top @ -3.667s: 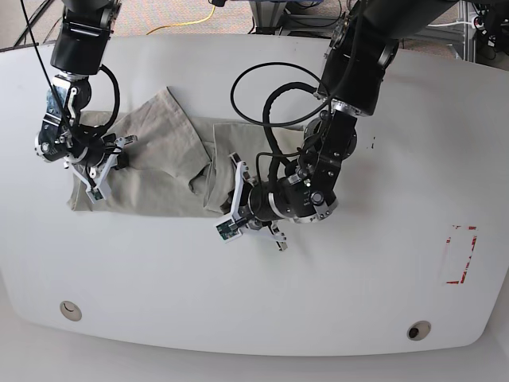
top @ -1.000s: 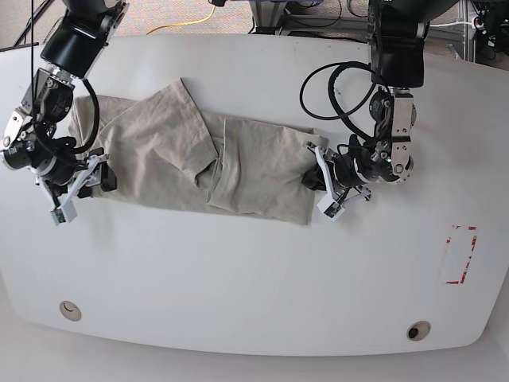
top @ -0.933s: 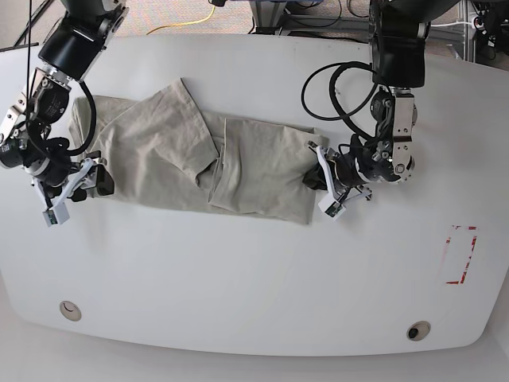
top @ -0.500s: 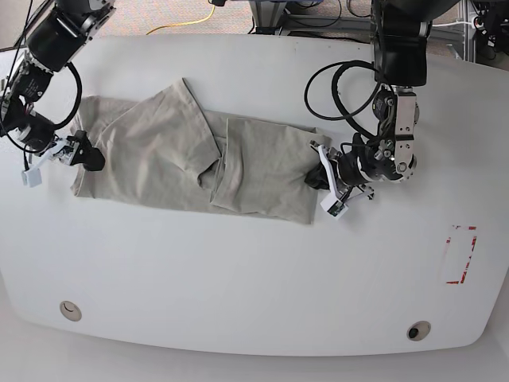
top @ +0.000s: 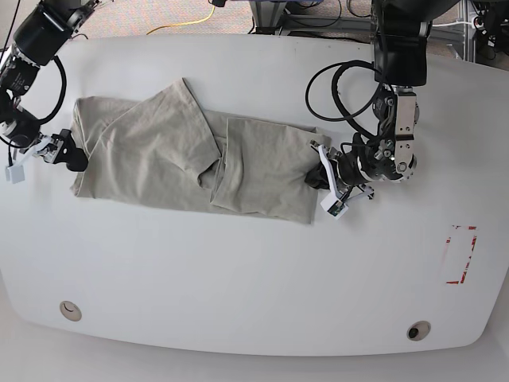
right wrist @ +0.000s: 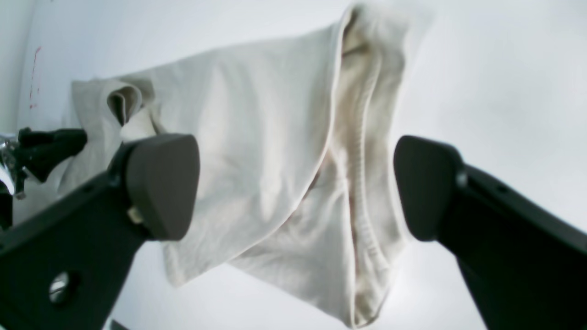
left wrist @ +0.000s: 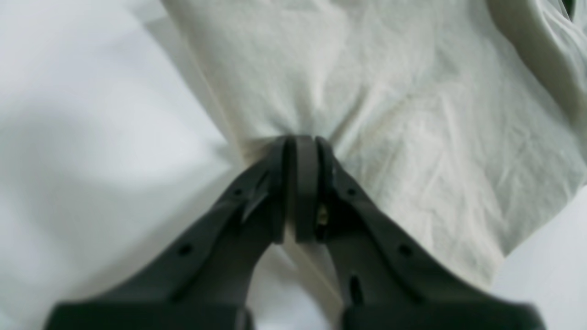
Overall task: Layout the t-shirt on the table in an organized manner, then fold the t-shirt properly
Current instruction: 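Hold the fold with the left gripper and lift the end with the right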
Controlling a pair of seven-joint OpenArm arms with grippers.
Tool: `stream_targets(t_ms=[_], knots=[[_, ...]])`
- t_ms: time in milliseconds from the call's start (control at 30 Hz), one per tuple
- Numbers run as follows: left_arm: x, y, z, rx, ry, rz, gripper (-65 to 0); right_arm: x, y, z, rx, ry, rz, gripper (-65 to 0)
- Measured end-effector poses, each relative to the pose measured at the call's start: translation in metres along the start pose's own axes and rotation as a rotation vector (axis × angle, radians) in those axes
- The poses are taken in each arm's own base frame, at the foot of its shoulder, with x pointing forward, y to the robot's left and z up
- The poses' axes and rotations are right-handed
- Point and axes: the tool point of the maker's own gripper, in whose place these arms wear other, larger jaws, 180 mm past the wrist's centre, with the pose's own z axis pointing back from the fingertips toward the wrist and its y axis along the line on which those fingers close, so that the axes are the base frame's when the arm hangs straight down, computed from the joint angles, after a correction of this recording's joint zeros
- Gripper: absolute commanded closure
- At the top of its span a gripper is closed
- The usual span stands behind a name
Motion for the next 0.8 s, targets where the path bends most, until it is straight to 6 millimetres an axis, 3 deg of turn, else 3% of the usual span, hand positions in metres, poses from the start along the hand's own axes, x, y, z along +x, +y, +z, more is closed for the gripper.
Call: stream_targets(t_ms=[100,367,600,800], knots=[[0.000,0.000,0.000,-0.001,0.000,0.000,-1.7,0.003,-0.011,0.004,-0.021,-0.009,-0.016,-65.0],[0.000,0.000,0.000,0.000,0.001,-0.001,-1.7,-0.017,-0.042,0.007,-0.111,0.052,-0.067,-65.0],[0.000,0.000,0.000,0.000,0.000,0.000,-1.7,-0.024,-0.050,0.005,-0.163,0.087,-0.052,-65.0],[0.000,0.000,0.000,-0.001,0.001,-0.001,-1.7,-0.045,-0.047,-0.007,-0.162,0.131,-0.071,-65.0]])
